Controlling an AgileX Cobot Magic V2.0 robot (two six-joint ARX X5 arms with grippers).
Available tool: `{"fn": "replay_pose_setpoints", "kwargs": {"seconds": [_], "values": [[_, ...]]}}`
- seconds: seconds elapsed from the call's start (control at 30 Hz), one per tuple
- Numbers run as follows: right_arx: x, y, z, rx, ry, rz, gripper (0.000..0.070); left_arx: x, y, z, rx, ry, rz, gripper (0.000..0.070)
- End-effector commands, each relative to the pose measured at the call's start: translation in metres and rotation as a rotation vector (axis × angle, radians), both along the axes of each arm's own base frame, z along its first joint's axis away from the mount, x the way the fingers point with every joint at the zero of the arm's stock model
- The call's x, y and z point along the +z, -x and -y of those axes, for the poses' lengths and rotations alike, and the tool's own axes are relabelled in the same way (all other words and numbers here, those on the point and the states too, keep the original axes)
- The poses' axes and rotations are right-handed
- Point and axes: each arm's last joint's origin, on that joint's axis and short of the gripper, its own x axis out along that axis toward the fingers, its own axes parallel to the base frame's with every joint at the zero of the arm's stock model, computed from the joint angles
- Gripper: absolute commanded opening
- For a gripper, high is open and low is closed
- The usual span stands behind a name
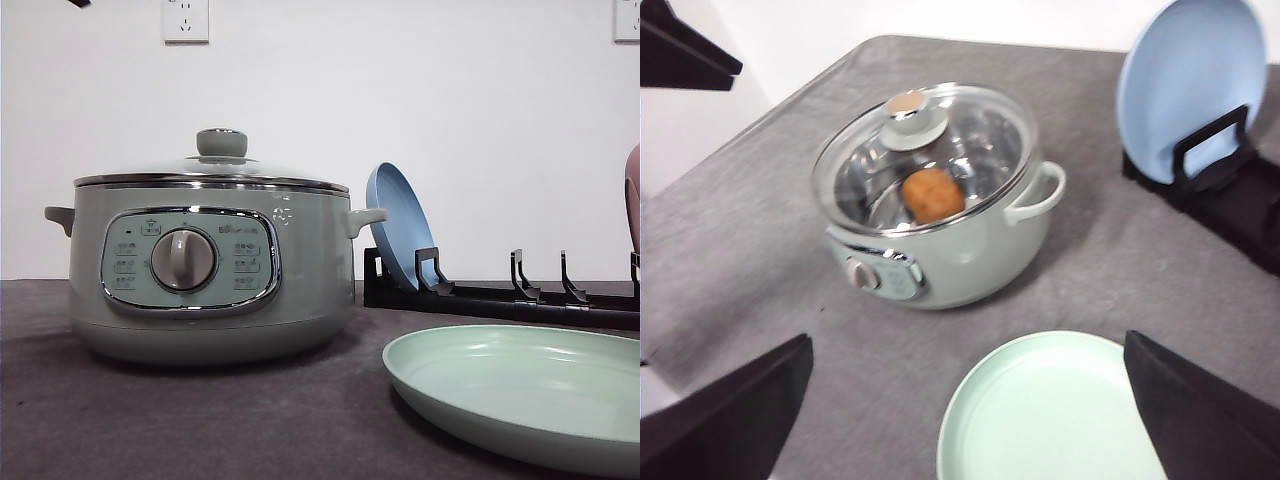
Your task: Transfer potato from steamer to green plate
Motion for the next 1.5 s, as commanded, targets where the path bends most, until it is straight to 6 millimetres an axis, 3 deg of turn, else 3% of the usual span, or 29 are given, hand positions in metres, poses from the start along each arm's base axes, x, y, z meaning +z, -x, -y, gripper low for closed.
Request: {"fn": "replay_pose_setpoints", "kwargs": {"seconds": [0.0, 0.23, 0.43, 0.97, 1.23, 1.33, 1.47], "values": [[0.006, 0.002, 0.001, 0.008, 0.002, 0.034, 0.0632, 0.006, -0.015, 0.007, 0.016, -0.026, -0.016, 0.0700], [0.008, 0.001, 0.002, -0.017, 0.011, 0.050, 0.0632, 0.005, -0.071, 0.032, -0.010, -0.133, -0.139, 0.0700], [0.008, 0.001, 0.002, -0.019, 0.006, 0.048, 0.0632, -0.006, -0.106, 0.054, -0.001, -0.205, -0.150, 0.0700], [0.008, 0.001, 0.003, -0.037, 0.029, 0.064, 0.0632, -0.056, -0.149, 0.085, -0.042, -0.257, -0.227, 0.0697], [0.007, 0.001, 0.003, -0.055, 0.037, 0.067, 0.0631, -0.064, -0.153, 0.087, -0.043, -0.267, -0.249, 0.0615], [0.007, 0.001, 0.003, -0.055, 0.036, 0.067, 0.0631, -0.064, -0.152, 0.086, -0.041, -0.275, -0.256, 0.0458], [0.007, 0.001, 0.003, -0.055, 0.036, 0.067, 0.0631, -0.065, -0.151, 0.086, -0.042, -0.281, -0.267, 0.0421]]}}
